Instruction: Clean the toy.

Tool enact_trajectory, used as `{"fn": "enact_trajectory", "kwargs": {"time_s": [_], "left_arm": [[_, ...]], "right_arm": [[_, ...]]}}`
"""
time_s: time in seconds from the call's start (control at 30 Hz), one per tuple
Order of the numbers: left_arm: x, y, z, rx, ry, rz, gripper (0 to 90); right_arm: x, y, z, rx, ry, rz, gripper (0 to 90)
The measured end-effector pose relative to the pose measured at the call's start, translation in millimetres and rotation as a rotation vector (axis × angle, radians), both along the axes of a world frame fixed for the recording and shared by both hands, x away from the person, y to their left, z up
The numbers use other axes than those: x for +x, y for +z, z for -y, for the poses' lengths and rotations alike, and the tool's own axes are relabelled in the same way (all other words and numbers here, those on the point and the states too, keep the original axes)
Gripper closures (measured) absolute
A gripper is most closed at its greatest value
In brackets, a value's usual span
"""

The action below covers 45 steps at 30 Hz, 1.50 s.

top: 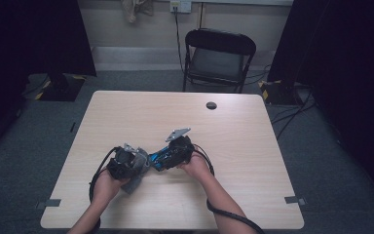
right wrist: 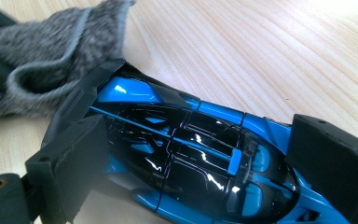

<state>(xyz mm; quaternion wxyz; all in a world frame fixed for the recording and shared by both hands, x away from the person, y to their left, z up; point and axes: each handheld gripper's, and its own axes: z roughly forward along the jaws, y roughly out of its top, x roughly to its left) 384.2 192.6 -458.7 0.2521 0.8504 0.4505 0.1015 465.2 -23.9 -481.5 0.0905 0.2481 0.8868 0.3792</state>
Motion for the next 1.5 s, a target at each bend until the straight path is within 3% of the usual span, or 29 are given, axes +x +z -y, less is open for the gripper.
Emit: {"fn": "enact_trajectory", "kwargs": {"time_s": [0.23,0.6,0.77,0.97,1.2,1.33,1.4,1.5], "left_arm": [[-11.3,2.5,11.9,0.039,-0.054,0.006,72.5],[-21.9,3.7,23.9,0.029,-0.089,0.007,72.6],[-24.5,5.7,29.8,0.044,-0.102,0.010,72.8],[-22.7,10.2,18.9,0.038,-0.073,0.012,73.1],[-16.3,18.5,-12.7,-0.030,0.024,0.022,73.2],[-14.6,17.7,-17.2,-0.003,0.038,0.035,73.2],[-13.6,16.8,-17.6,-0.028,0.041,0.023,73.2],[-14.9,17.2,-16.0,-0.013,0.025,0.021,73.3]], "right_arm": [[0.0,0.2,-0.3,-0.001,0.001,-0.002,5.0],[-0.6,-0.4,0.3,0.006,0.000,0.001,5.0],[-0.6,-0.5,0.3,0.006,0.000,0.001,5.0],[-0.7,-0.8,0.7,0.010,-0.001,0.004,5.0],[-0.8,-0.6,0.3,0.008,-0.002,0.003,5.0],[-1.2,-0.8,0.1,0.011,-0.003,0.005,5.0],[-1.1,-0.8,0.2,0.010,-0.004,0.006,5.0],[-1.0,-0.8,0.1,0.010,-0.004,0.005,5.0]]}}
